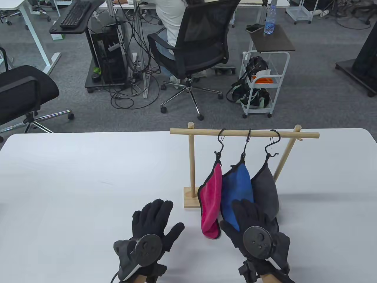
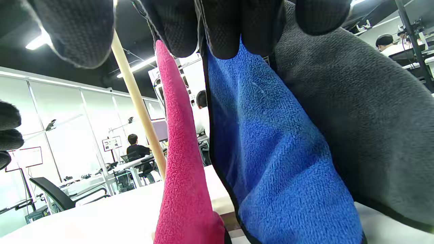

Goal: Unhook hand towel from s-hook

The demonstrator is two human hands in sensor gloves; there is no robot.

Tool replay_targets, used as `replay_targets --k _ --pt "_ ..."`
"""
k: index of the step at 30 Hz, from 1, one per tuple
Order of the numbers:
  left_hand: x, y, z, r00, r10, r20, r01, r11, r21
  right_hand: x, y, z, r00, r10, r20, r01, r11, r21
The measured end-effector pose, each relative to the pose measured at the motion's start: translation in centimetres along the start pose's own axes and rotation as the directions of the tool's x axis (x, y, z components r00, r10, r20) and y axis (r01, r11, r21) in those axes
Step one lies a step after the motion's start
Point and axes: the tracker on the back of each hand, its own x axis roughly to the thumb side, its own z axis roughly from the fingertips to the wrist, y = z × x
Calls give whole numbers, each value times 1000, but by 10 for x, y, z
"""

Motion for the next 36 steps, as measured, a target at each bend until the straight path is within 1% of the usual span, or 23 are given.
replay_targets --k 18,22,27,30,36 --pt "0 1 -1 1000 -3 -2 3 1000 -4 -3 -3 -3 1000 -17 -19 16 1000 -23" --pt "0 0 -1 1000 -5 0 5 1000 -12 -6 -11 -7 999 -24 -35 22 998 -51" --pt "0 1 -1 1000 -6 1 6 1000 -16 -13 -27 -15 996 -38 -79 29 993 -111" --pt "1 1 -1 1000 -8 4 8 1000 -16 -21 -38 -22 993 -19 -115 3 990 -144" --pt "2 0 -1 1000 -11 8 12 1000 -16 -41 -56 -36 982 -42 -186 3 979 -205"
